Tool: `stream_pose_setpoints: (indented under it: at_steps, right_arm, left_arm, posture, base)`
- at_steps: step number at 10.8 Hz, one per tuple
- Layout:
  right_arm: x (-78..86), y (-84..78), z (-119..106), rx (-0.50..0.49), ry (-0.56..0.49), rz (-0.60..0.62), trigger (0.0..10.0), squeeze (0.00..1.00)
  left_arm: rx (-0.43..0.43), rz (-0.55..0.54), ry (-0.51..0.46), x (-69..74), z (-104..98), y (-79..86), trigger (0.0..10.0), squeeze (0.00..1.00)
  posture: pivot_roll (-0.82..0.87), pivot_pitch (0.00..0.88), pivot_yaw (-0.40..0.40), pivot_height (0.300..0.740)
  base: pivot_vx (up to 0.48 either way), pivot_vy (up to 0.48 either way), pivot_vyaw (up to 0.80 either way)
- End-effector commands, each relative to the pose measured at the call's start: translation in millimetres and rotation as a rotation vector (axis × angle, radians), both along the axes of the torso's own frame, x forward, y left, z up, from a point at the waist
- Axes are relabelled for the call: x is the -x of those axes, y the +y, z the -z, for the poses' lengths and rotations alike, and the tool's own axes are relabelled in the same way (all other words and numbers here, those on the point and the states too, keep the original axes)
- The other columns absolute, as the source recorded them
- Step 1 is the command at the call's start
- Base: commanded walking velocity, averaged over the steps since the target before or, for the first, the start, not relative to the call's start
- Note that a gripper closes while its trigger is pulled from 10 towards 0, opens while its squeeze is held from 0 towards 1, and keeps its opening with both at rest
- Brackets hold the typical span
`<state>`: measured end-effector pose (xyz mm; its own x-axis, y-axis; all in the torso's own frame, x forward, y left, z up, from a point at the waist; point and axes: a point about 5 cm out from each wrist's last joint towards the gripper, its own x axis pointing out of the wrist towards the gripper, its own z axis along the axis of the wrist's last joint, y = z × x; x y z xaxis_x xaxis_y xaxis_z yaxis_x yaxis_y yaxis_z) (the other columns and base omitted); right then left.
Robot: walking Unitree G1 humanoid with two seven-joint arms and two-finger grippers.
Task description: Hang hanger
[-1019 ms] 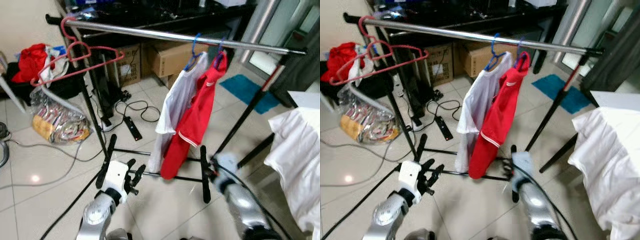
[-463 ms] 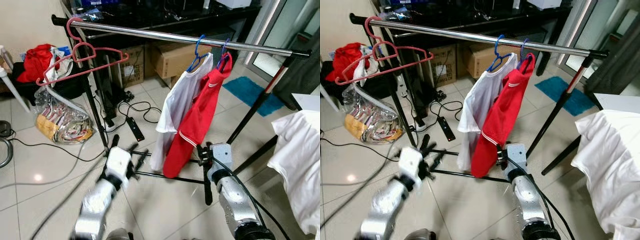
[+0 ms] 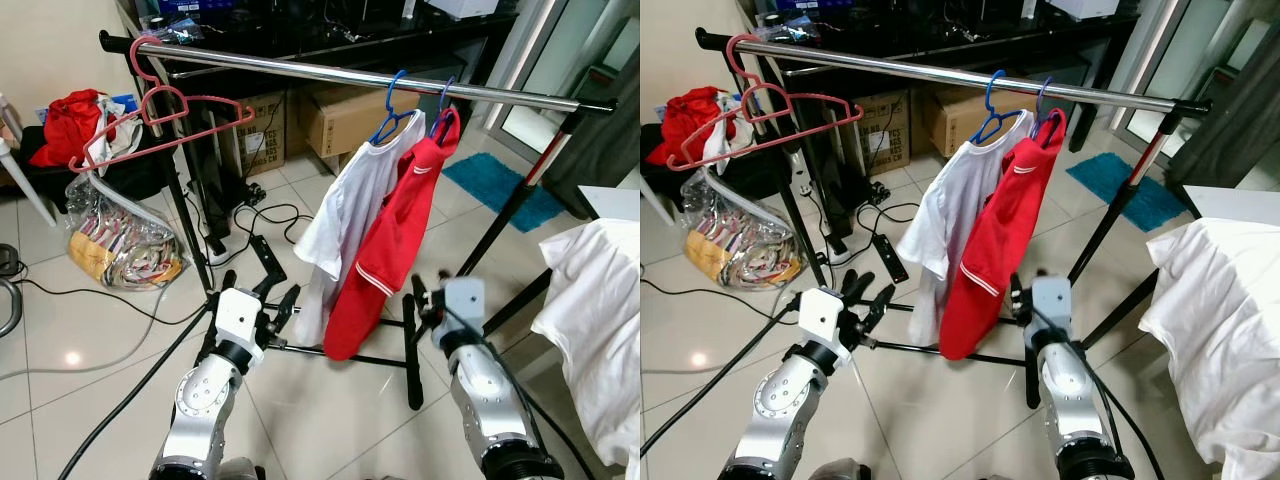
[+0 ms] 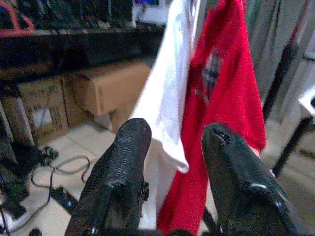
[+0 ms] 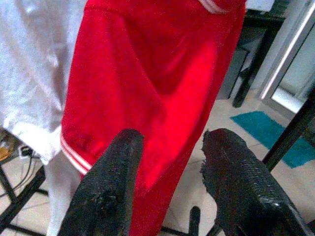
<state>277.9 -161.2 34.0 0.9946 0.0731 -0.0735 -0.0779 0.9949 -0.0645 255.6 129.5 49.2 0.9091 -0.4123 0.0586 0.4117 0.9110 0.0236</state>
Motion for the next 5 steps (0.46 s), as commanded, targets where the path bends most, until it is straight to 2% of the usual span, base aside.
stream_pose_setpoints:
  at_steps: [1, 2, 3, 5]
  right_arm:
    - [-6.0, 1.9, -11, 0.015, -0.054, -0.002, 10.0, 1.00]
    - [-11.4, 9.5, -19, 0.012, -0.080, -0.021, 10.0, 0.00]
    - [-12.4, 10.9, -20, 0.010, -0.083, -0.021, 10.0, 0.00]
    - [-13.8, 9.8, -21, 0.009, -0.081, 0.000, 10.0, 0.00]
  left_arm:
    - [0.021, -0.016, -0.066, -7.6, -13, 0.3, 10.0, 0.00]
    - [0.028, -0.005, -0.102, -14.4, -23, -0.7, 10.0, 0.46]
    - [0.026, 0.019, -0.111, -14.9, -24, -1.7, 10.0, 1.00]
    - [0.019, 0.022, -0.104, -14.4, -22, -1.1, 10.0, 1.00]
  posture:
    - [0.11, 0.000, -0.064, 0.740]
    - [0.11, 0.000, -0.065, 0.740]
    - [0.11, 0.000, -0.066, 0.740]
    - [0.12, 0.000, -0.065, 0.740]
  base:
    - [0.000, 0.000, 0.00]
    - [0.000, 0.000, 0.00]
    - [0.000, 0.000, 0.00]
    - [0.000, 0.000, 0.00]
